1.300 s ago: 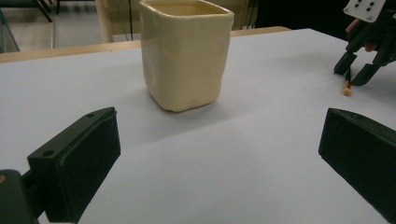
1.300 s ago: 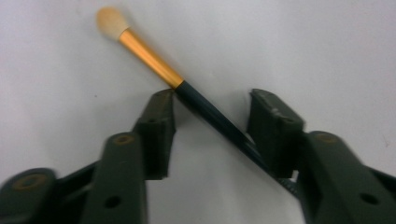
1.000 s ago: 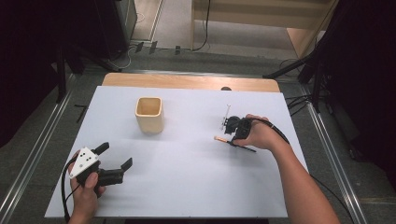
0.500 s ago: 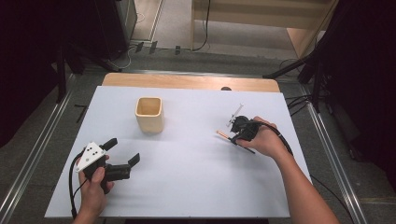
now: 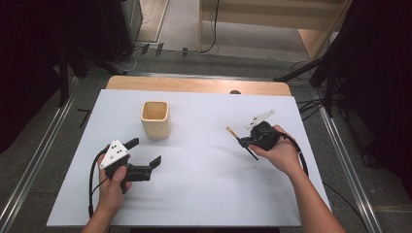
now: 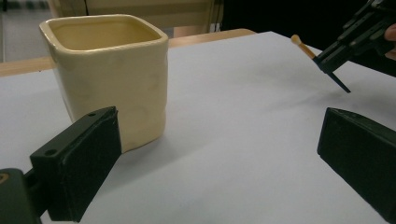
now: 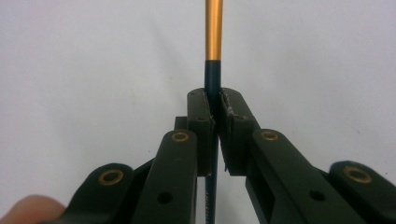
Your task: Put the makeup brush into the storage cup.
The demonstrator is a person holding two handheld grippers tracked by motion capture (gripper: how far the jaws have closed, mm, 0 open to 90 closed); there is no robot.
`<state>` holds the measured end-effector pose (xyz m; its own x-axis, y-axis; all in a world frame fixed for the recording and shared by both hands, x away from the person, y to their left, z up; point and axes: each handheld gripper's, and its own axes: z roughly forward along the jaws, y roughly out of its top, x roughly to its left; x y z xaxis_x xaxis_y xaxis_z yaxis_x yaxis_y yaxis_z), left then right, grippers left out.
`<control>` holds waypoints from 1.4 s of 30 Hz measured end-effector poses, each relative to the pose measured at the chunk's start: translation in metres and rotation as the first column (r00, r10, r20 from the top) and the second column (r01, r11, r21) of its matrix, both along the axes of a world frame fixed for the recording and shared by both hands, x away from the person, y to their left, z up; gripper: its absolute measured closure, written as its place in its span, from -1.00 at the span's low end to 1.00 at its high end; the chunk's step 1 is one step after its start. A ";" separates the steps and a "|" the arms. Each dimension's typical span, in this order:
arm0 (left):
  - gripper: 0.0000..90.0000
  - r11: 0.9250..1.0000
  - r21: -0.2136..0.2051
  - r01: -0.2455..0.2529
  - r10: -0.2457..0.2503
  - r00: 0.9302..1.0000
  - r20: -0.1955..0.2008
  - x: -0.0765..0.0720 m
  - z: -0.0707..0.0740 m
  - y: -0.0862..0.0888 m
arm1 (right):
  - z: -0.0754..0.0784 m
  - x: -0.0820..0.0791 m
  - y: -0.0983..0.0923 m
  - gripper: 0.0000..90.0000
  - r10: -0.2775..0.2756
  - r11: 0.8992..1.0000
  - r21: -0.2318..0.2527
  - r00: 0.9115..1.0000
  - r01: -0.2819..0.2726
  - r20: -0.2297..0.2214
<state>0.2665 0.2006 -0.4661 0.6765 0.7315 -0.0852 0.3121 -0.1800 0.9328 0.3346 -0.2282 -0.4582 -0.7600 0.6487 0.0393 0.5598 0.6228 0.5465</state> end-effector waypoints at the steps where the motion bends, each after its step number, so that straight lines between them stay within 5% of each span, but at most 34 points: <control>1: -1.00 1.000 0.000 0.000 0.000 1.000 0.000 0.000 0.000 0.000 | 0.002 -0.002 0.000 0.89 -0.004 1.000 0.013 1.000 0.004 0.007; 9: -1.00 1.000 -0.008 0.017 -0.017 1.000 -0.005 0.016 -0.001 -0.015 | 0.010 -0.011 0.000 0.89 -0.015 0.995 0.096 0.998 0.010 0.059; 10: -1.00 1.000 -0.010 0.020 -0.020 1.000 -0.001 0.018 -0.001 -0.017 | 0.010 -0.014 0.000 0.89 -0.022 0.991 0.135 0.998 0.013 0.065; 21: -0.93 1.000 -0.014 0.022 -0.022 1.000 0.008 0.034 -0.002 -0.039 | 0.007 -0.028 -0.001 0.89 -0.063 0.974 0.223 0.992 0.038 0.106; 32: -0.91 0.998 -0.037 0.051 -0.050 0.999 0.004 0.041 -0.005 -0.057 | -0.001 -0.039 -0.004 0.89 -0.128 0.943 0.326 0.981 0.074 0.145; 42: -0.87 0.994 -0.036 0.102 -0.102 0.995 -0.002 0.041 -0.010 -0.074 | -0.004 -0.049 0.002 0.89 -0.161 0.904 0.421 0.971 0.073 0.176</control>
